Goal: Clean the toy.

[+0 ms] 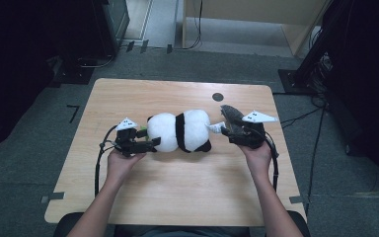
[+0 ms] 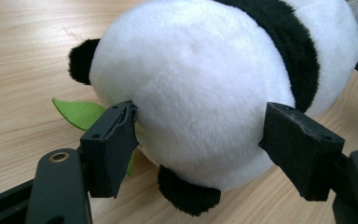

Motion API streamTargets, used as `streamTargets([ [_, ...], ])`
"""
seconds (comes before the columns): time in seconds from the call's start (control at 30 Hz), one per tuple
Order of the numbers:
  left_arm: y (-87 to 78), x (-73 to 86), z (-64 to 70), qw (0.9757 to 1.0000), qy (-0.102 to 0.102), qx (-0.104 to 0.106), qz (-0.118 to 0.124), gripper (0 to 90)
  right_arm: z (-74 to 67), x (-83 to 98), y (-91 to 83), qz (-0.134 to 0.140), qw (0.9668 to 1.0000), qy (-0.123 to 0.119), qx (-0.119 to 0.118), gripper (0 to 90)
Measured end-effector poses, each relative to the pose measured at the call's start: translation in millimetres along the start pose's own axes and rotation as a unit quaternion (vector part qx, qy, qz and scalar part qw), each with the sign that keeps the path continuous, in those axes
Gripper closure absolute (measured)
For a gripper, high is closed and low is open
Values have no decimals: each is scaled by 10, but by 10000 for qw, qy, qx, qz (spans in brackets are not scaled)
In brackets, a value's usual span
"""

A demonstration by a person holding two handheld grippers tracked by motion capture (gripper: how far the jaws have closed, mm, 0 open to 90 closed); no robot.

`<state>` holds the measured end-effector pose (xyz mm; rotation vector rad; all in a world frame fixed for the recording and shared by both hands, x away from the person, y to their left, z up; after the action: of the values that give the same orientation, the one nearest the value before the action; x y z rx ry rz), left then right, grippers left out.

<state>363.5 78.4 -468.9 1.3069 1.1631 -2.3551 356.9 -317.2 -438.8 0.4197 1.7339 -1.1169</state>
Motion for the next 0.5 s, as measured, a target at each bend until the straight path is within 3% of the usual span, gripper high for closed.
streamTargets([
  [0.1, 2, 4, 4, 10000, 10, -12, -4, 259, 65, 66, -1, 184, 9994, 70, 280, 336],
  [0.27, 19, 3, -12, 10000, 38, 24, -43, 257, 173, 163, 45, 255, 9972, 48, 705, 339],
  [0.43, 20, 20, -7, 10000, 14, 17, -40, 255, 297, 239, 121, 545, 9931, 447, 933, 352],
  [0.5, 21, 19, -2, 10000, 27, 8, -35, 255, 319, 280, 190, 562, 9913, 434, 1105, 356],
])
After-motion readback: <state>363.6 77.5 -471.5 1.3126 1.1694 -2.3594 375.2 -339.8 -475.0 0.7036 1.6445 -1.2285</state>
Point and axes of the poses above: each handheld gripper's, and its own axes: y roughly forward along the jaws, x roughly out of its underside, z roughly to its right, the point moved 1 cm from there along y, roughly forward along the jaws
